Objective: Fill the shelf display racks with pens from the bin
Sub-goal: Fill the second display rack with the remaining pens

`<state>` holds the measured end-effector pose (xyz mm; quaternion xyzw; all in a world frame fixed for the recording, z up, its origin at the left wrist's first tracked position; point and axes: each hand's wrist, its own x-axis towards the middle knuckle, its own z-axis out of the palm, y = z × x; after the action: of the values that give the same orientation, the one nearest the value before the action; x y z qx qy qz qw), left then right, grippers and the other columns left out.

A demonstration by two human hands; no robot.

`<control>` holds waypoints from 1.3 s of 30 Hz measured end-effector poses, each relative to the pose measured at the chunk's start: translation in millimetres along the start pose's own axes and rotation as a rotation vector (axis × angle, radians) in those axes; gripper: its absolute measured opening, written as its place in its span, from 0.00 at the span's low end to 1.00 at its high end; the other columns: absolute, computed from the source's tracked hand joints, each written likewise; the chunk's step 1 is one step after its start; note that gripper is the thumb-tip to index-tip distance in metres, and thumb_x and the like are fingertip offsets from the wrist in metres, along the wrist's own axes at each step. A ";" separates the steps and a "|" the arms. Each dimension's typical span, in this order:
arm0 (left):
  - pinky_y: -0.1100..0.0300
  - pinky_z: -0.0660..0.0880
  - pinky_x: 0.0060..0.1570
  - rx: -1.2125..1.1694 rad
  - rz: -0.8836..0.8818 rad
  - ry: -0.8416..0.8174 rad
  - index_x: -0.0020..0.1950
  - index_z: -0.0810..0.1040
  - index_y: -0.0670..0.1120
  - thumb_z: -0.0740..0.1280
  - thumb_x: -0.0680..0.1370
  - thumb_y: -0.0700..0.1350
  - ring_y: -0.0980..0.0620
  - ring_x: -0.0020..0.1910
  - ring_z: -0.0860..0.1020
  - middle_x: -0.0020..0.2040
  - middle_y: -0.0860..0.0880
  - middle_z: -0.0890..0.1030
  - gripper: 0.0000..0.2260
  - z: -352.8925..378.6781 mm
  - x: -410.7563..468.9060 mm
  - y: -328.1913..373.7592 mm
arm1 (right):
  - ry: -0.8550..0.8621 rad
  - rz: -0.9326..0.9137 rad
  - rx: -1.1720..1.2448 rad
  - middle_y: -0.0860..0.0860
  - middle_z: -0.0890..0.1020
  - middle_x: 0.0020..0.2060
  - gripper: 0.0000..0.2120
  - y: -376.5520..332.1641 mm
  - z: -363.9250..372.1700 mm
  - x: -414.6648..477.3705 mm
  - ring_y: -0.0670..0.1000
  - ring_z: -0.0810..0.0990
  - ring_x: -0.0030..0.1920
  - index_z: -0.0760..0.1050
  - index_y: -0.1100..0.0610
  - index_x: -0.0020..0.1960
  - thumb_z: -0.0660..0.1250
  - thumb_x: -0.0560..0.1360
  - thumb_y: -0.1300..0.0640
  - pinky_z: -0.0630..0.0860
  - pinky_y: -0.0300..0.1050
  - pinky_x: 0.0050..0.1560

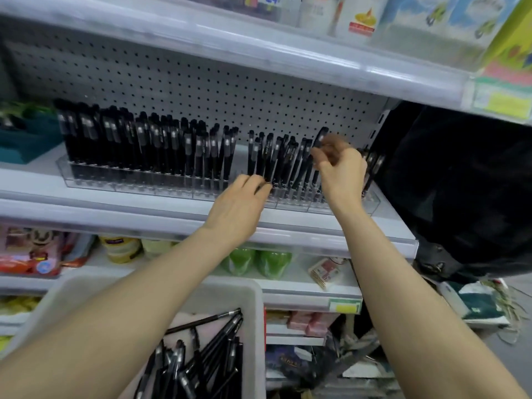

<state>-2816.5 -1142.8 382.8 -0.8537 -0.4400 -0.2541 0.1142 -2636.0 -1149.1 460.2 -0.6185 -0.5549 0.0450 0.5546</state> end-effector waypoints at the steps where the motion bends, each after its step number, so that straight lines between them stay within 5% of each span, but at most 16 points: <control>1: 0.53 0.77 0.52 -0.002 -0.005 0.003 0.68 0.74 0.41 0.73 0.70 0.35 0.45 0.59 0.70 0.62 0.45 0.74 0.26 -0.3 0.2 0.5 | -0.010 0.000 -0.008 0.49 0.85 0.44 0.11 1.7 2.7 -0.1 0.47 0.82 0.46 0.79 0.56 0.59 0.69 0.76 0.57 0.79 0.47 0.55; 8: 0.54 0.77 0.49 -0.005 -0.011 0.025 0.66 0.75 0.42 0.74 0.69 0.35 0.45 0.56 0.72 0.58 0.46 0.76 0.25 1.6 0.0 -0.2 | 0.094 -0.079 -0.051 0.49 0.83 0.44 0.10 -3.2 5.8 5.3 0.47 0.81 0.44 0.78 0.56 0.59 0.67 0.78 0.57 0.77 0.40 0.48; 14: 0.55 0.77 0.50 -0.009 -0.029 0.018 0.67 0.75 0.43 0.73 0.70 0.35 0.46 0.57 0.71 0.59 0.47 0.75 0.25 2.1 0.4 0.5 | -0.120 0.024 -0.083 0.54 0.84 0.46 0.10 14.9 22.8 -5.2 0.54 0.83 0.45 0.79 0.59 0.58 0.68 0.78 0.59 0.80 0.50 0.53; 19: 0.55 0.76 0.49 -0.015 -0.025 0.003 0.68 0.74 0.43 0.73 0.71 0.36 0.46 0.58 0.70 0.61 0.47 0.74 0.25 3.1 -0.7 -1.3 | -0.109 0.077 -0.128 0.55 0.85 0.46 0.09 15.7 26.4 -10.0 0.55 0.83 0.44 0.80 0.59 0.56 0.67 0.78 0.57 0.80 0.47 0.49; 26: 0.52 0.73 0.60 -0.099 0.048 -0.015 0.73 0.69 0.43 0.67 0.78 0.40 0.45 0.70 0.66 0.70 0.45 0.70 0.23 -11.8 -26.1 -13.7 | -0.081 0.112 -0.220 0.52 0.84 0.50 0.15 7.9 25.3 -30.4 0.48 0.78 0.46 0.76 0.59 0.65 0.65 0.79 0.59 0.72 0.40 0.48; 30: 0.50 0.77 0.51 -0.155 -0.027 0.033 0.68 0.75 0.45 0.68 0.78 0.41 0.45 0.65 0.70 0.65 0.46 0.74 0.18 -22.8 -67.7 -30.6 | -0.003 0.115 -0.128 0.46 0.81 0.45 0.13 -5.4 27.4 -70.1 0.44 0.78 0.45 0.76 0.57 0.63 0.66 0.78 0.60 0.74 0.31 0.48; 34: 0.51 0.75 0.51 -0.205 -0.074 0.054 0.62 0.79 0.44 0.68 0.77 0.40 0.44 0.56 0.74 0.57 0.45 0.77 0.13 -24.6 -118.2 -54.3 | -0.039 0.103 -0.067 0.45 0.82 0.44 0.09 -17.7 48.1 -137.2 0.45 0.80 0.45 0.79 0.55 0.57 0.67 0.77 0.61 0.78 0.40 0.51; 39: 0.50 0.73 0.54 -0.149 -0.148 -0.015 0.63 0.79 0.44 0.66 0.78 0.44 0.41 0.54 0.75 0.58 0.44 0.77 0.15 -7.2 -180.2 -77.5 | -0.206 0.110 -0.062 0.45 0.83 0.40 0.06 -17.0 78.9 -220.1 0.43 0.80 0.40 0.81 0.53 0.49 0.68 0.75 0.61 0.77 0.38 0.47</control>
<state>-2968.8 -1225.3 290.3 -0.8269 -0.4823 -0.2877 0.0281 -2783.5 -1265.0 319.4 -0.6571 -0.5752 0.1215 0.4718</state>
